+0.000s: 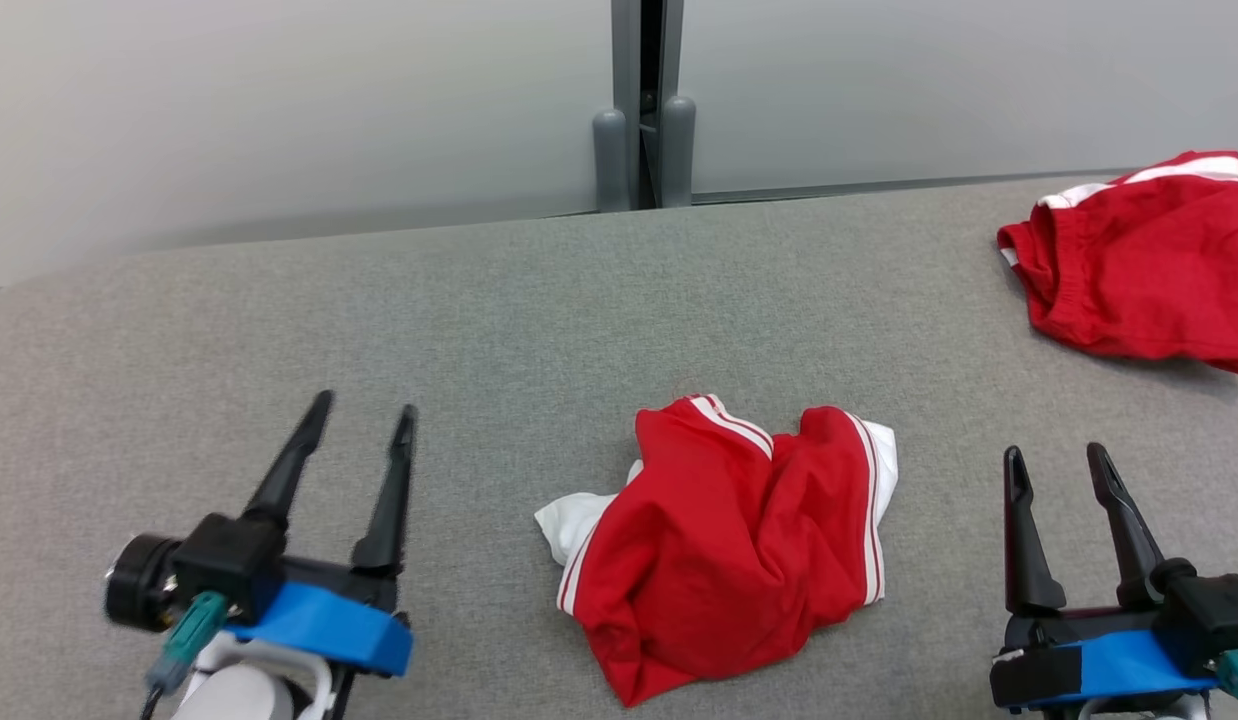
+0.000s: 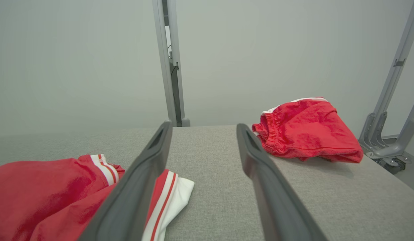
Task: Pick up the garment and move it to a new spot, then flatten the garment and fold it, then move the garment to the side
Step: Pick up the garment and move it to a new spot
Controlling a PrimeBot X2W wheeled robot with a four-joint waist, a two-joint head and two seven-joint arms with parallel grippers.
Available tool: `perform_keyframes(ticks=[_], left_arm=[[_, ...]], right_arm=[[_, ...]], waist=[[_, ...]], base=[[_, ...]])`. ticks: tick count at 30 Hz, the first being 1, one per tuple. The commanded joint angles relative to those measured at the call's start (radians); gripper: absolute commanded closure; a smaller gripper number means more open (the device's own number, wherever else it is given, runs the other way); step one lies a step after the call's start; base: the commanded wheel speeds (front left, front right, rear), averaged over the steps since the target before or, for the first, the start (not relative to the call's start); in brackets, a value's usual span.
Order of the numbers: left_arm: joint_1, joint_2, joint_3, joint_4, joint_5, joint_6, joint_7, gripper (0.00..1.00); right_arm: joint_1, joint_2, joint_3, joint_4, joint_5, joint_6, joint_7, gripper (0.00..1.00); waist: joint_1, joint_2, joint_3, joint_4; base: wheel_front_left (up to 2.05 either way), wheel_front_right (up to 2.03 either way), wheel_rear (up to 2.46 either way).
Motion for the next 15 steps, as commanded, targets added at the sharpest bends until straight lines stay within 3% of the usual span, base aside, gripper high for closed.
perform_keyframes(ticks=[1,7,15], left_arm=[[0.041,0.003,0.031,-0.021,0.014,0.009,-0.004,0.00],[0.171,-0.019,0.185,-0.074,0.053,0.007,-0.004,0.00],[0.269,-0.085,0.289,-0.081,0.098,-0.056,-0.004,0.00]], right_arm=[[0.020,0.001,-0.005,0.000,-0.004,0.000,-0.004,0.00],[0.042,0.001,-0.022,0.002,-0.011,0.000,0.002,0.00],[0.081,0.001,-0.031,0.015,-0.007,0.000,0.020,0.00]], waist=[[0.0000,0.0000,-0.014,0.012],[0.0000,0.0000,-0.040,0.030],[0.0000,0.0000,-0.069,0.049]], base=[[0.00,0.00,0.00],[0.00,0.00,0.00],[0.00,0.00,0.00]])
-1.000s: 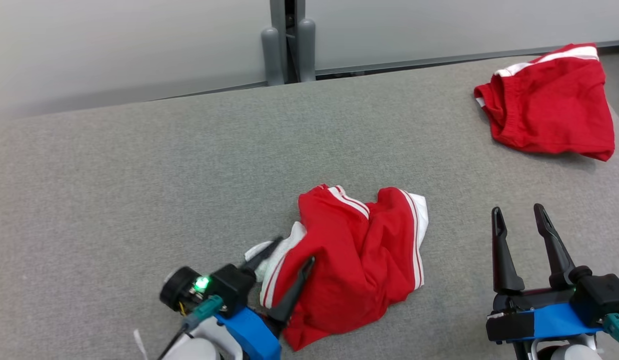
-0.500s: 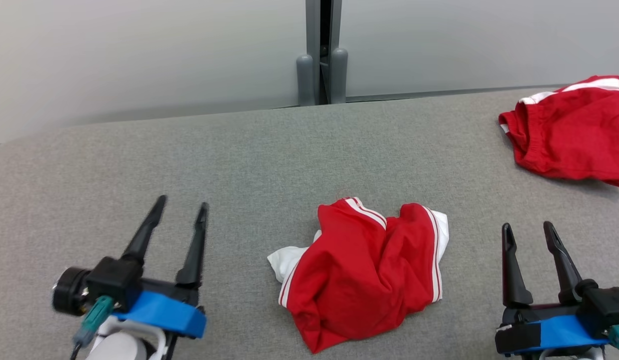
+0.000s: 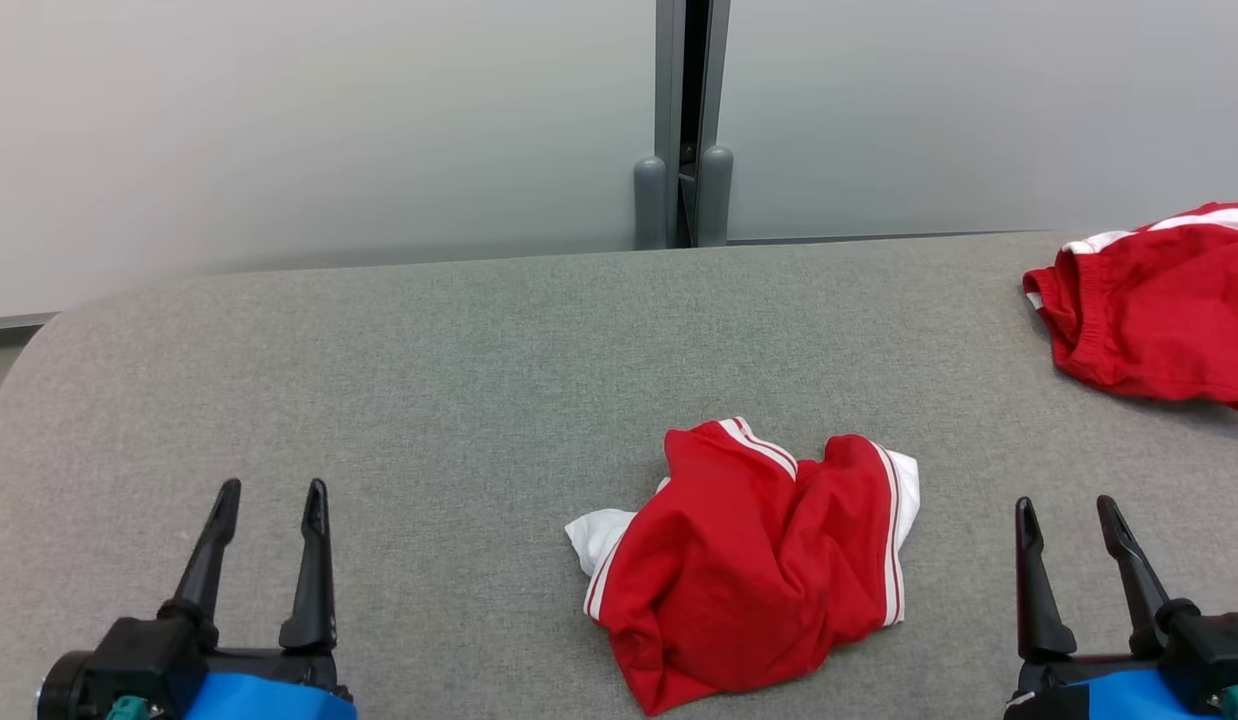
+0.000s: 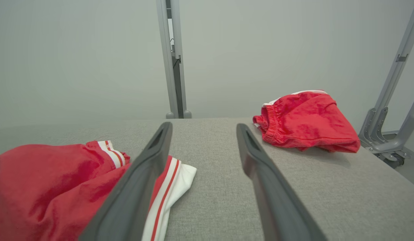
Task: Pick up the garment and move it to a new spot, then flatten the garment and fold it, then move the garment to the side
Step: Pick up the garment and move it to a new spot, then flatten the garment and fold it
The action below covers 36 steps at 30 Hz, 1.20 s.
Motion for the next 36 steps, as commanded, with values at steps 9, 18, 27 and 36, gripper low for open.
perform_keyframes(ticks=[9,18,27,36], left_arm=[[0.054,-0.051,0.058,0.022,0.042,-0.062,-0.005,0.00],[0.059,-0.087,0.097,0.040,0.079,-0.104,-0.005,0.00],[0.028,-0.113,0.121,0.048,0.113,-0.134,-0.005,0.00],[-0.021,-0.145,0.119,0.060,0.146,-0.171,-0.005,0.00]], right_arm=[[0.032,0.001,0.005,0.005,0.007,0.000,0.011,0.00],[0.033,0.001,0.011,0.003,0.008,0.000,0.022,0.00],[-0.090,-0.001,0.043,-0.009,-0.042,0.000,0.041,0.00],[-0.356,-0.032,0.076,0.169,-0.090,0.000,0.228,0.00]], waist=[[0.0000,0.0000,-0.017,0.002],[0.0000,0.0000,-0.017,0.002],[0.0000,0.0000,0.014,0.009],[0.0000,0.0000,0.071,0.049]], base=[[0.00,0.00,0.00],[0.00,0.00,0.00],[0.00,0.00,0.00],[0.00,0.00,0.00]])
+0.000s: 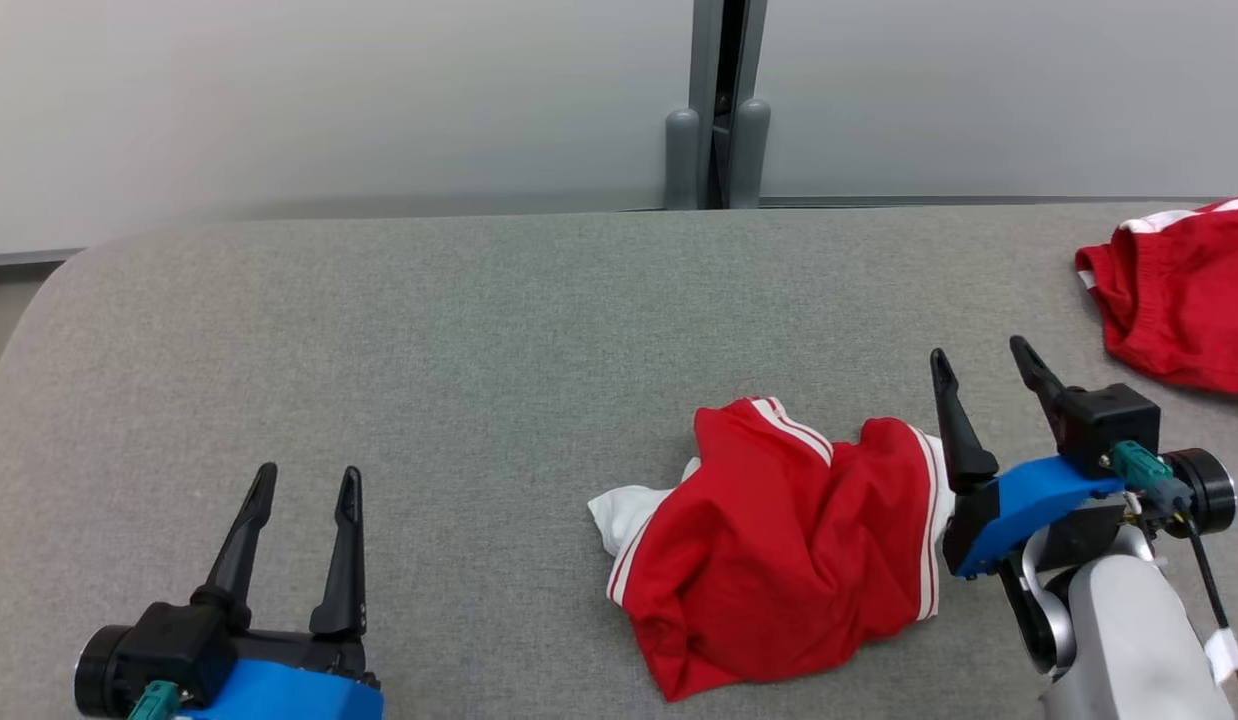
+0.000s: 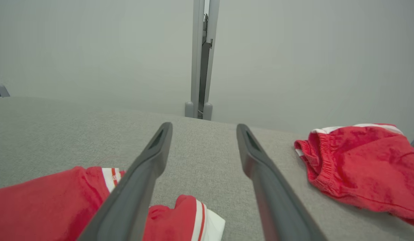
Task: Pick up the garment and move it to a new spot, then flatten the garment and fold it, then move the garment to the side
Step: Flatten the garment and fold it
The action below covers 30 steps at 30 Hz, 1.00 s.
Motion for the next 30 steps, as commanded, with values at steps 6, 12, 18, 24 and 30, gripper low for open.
perform_keyframes(ticks=[6,12,18,24,30], left_arm=[[-0.039,-0.021,0.008,0.017,0.018,-0.020,-0.004,0.00],[-0.049,-0.038,0.023,0.027,0.032,-0.038,-0.004,0.00],[-0.059,-0.054,0.036,0.035,0.048,-0.053,-0.005,0.00],[-0.062,-0.065,0.047,0.043,0.061,-0.063,-0.005,0.00],[-0.059,-0.074,0.058,0.045,0.070,-0.071,-0.005,0.00]], right_arm=[[-0.053,-0.014,-0.021,0.197,-0.021,0.000,0.067,0.00],[-0.045,-0.006,-0.043,0.354,-0.017,0.000,0.085,0.00],[-0.047,0.007,-0.043,0.451,-0.018,0.000,0.087,0.00],[-0.082,0.008,-0.036,0.465,0.004,0.000,0.025,1.00],[-0.140,-0.037,-0.157,0.416,0.033,0.000,-0.065,1.00]], waist=[[-0.0001,0.0000,0.048,0.057],[-0.0001,0.0000,0.073,0.078],[-0.0001,0.0000,0.081,0.080],[-0.0001,0.0000,0.078,0.064],[-0.0001,0.0000,0.074,0.051]], base=[[0.00,0.00,0.00],[0.00,0.00,0.00],[0.00,0.00,0.00],[0.00,0.00,0.00],[0.00,0.00,0.00]])
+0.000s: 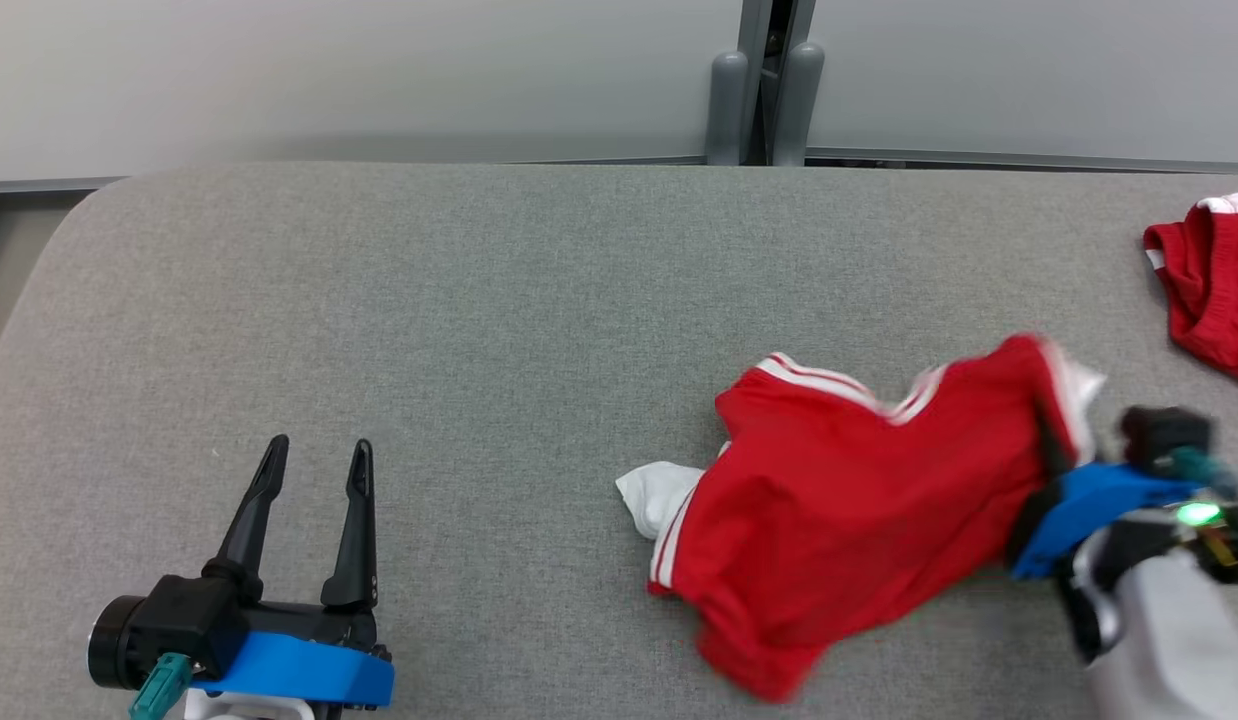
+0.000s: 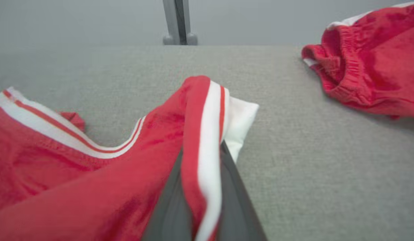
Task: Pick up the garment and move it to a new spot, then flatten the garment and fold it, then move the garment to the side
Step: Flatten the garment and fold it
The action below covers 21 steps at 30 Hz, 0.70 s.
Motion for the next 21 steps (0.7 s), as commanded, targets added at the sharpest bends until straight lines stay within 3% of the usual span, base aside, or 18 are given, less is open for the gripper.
perform_keyframes(ticks=[1,6,11,15,21], left_arm=[[-0.003,-0.001,0.005,0.001,0.003,-0.001,-0.005,0.00],[0.009,-0.007,0.016,-0.002,0.012,-0.007,-0.005,0.00],[0.022,-0.012,0.028,-0.003,0.020,-0.009,-0.005,0.00],[0.033,-0.016,0.035,-0.005,0.020,-0.011,-0.004,0.00],[0.034,-0.023,0.042,-0.006,0.028,-0.015,-0.004,0.00]], right_arm=[[-0.026,-0.020,-0.038,-0.018,0.009,-0.001,-0.020,1.00],[-0.056,-0.066,-0.188,-0.097,-0.001,-0.001,-0.064,1.00],[-0.049,-0.070,-0.261,-0.211,-0.013,-0.001,-0.081,1.00],[-0.024,-0.048,-0.238,-0.291,-0.020,-0.001,-0.073,1.00],[0.006,-0.010,-0.075,-0.453,0.017,-0.001,-0.036,1.00]], waist=[[-0.0001,0.0000,-0.002,-0.002],[-0.0001,0.0000,-0.008,-0.005],[-0.0001,0.0000,-0.020,-0.012],[-0.0001,0.0000,-0.032,-0.019],[-0.0001,0.0000,-0.046,-0.031]], base=[[0.00,0.00,0.00],[0.00,0.00,0.00],[0.00,0.00,0.00],[0.00,0.00,0.00],[0.00,0.00,0.00]])
